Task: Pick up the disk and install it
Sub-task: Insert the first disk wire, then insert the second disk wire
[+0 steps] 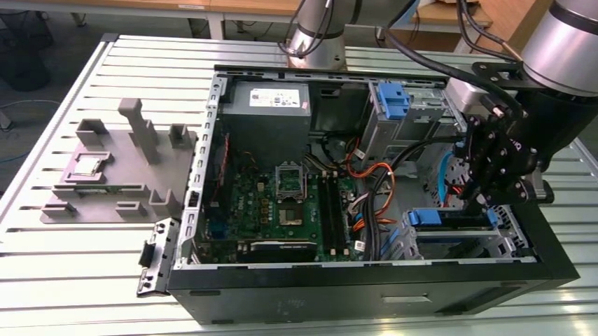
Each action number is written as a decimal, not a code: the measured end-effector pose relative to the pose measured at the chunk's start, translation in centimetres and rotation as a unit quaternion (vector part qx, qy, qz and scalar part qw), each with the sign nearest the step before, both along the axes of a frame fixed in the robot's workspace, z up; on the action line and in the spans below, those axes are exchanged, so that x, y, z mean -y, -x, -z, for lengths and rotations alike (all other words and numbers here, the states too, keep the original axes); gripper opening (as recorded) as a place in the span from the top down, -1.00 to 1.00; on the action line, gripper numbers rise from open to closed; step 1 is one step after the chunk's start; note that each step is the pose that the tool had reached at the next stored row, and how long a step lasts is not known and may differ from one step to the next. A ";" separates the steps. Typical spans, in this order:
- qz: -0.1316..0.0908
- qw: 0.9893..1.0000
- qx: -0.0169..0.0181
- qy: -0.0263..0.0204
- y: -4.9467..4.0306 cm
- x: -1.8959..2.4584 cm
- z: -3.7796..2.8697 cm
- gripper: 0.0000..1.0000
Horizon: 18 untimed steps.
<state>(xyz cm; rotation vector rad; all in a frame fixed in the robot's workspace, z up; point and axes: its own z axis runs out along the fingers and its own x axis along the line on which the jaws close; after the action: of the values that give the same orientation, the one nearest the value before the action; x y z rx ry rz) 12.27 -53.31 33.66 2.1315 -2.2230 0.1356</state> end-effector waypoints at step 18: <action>0.000 1.000 0.000 -0.002 0.31 0.00 -0.02 0.80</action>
<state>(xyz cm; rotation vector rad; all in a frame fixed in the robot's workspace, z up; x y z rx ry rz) 11.95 -53.31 33.68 2.1331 -2.2247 0.1320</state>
